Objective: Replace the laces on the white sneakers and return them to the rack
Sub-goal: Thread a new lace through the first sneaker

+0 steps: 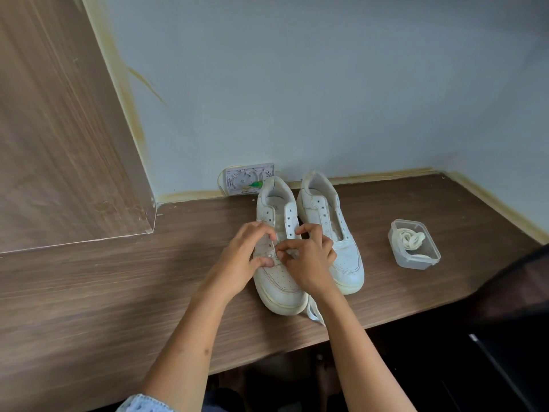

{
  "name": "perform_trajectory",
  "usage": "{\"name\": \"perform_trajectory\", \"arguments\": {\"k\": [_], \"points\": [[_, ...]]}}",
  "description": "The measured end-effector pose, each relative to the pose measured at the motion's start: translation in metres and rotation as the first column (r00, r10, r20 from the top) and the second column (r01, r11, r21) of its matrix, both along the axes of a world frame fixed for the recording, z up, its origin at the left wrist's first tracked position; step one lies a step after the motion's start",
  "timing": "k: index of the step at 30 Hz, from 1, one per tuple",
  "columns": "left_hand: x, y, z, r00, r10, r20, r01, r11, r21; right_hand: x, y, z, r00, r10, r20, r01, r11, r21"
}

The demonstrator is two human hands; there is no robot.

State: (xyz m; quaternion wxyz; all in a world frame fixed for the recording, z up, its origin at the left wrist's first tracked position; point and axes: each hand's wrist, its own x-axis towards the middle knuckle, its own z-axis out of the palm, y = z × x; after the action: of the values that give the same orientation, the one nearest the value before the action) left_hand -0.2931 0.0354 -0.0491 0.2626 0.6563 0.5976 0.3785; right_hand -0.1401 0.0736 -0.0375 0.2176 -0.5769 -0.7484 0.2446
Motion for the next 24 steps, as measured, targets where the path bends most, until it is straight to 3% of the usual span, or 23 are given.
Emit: {"name": "perform_trajectory", "arguments": {"k": [3, 5, 8, 11, 13, 16, 19, 22, 24], "points": [[0.001, 0.0, -0.002, 0.998, 0.045, 0.046, -0.046, 0.999, 0.024, 0.005, -0.013, -0.002, 0.998, 0.057, -0.031, -0.056, 0.997, 0.057], [0.002, 0.001, -0.006, 0.995, 0.103, -0.005, -0.103, 0.995, 0.017, 0.01, -0.033, -0.005, 0.999, 0.002, -0.034, 0.006, 0.971, 0.24], [0.008, -0.001, -0.007, 0.988, 0.133, -0.08, -0.133, 0.991, 0.006, 0.014, -0.069, -0.022, 0.988, -0.035, 0.148, -0.037, 0.89, 0.455], [0.013, -0.005, -0.003, 0.972, 0.108, -0.211, -0.111, 0.994, -0.004, 0.007, -0.093, -0.047, 0.951, 0.027, 0.31, -0.168, 0.882, 0.44], [0.013, -0.006, 0.0, 0.957, 0.094, -0.275, -0.09, 0.996, 0.027, 0.004, -0.097, -0.058, 0.935, 0.013, 0.356, -0.17, 0.894, 0.415], [0.008, -0.008, 0.004, 0.971, 0.122, -0.204, -0.109, 0.991, 0.073, 0.008, -0.096, -0.063, 0.921, 0.004, 0.39, -0.184, 0.886, 0.425], [0.001, -0.01, 0.006, 0.973, 0.178, -0.148, -0.168, 0.983, 0.08, 0.01, -0.093, -0.065, 0.933, 0.008, 0.36, -0.187, 0.866, 0.465], [-0.008, -0.012, 0.011, 0.961, 0.261, -0.092, -0.251, 0.962, 0.112, 0.011, -0.084, -0.059, 0.98, 0.059, 0.19, -0.141, 0.879, 0.455], [-0.016, -0.014, 0.014, 0.948, 0.303, -0.101, -0.299, 0.953, 0.055, 0.013, -0.079, -0.055, 0.993, 0.089, 0.074, -0.112, 0.896, 0.431]]}}
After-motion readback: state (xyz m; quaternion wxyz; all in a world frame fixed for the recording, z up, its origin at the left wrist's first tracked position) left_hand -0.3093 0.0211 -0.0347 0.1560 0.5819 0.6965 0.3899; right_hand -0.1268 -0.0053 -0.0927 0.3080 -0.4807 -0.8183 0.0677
